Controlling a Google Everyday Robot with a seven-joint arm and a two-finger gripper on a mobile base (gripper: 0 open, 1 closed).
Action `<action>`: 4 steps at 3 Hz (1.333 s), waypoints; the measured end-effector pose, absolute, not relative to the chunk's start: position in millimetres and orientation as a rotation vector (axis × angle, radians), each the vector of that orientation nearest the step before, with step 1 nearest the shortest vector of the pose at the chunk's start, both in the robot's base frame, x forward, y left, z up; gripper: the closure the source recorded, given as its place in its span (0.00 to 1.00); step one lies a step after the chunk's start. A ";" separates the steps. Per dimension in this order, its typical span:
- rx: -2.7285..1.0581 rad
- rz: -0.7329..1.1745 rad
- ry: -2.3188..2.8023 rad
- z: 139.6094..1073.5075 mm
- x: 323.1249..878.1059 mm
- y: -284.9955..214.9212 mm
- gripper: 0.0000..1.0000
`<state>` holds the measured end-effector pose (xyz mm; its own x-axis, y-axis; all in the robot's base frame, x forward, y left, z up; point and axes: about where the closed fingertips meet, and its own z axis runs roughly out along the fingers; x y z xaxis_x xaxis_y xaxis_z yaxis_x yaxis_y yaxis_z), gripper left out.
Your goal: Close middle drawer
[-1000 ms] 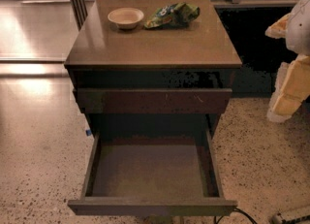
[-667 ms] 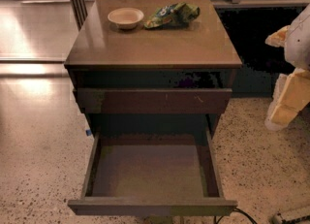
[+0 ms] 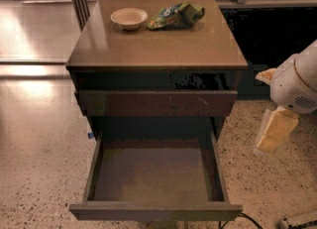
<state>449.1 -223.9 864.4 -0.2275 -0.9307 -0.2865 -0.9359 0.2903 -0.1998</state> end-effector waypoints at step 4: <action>-1.651 0.388 2.193 730.7 433.4 -194.2 0.00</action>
Offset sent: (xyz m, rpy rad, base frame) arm -0.0023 0.0043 -0.0538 0.1171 0.0849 0.0037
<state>433.4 -194.2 730.7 -0.2473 -0.8599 -0.4466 -0.9609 0.2770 -0.0012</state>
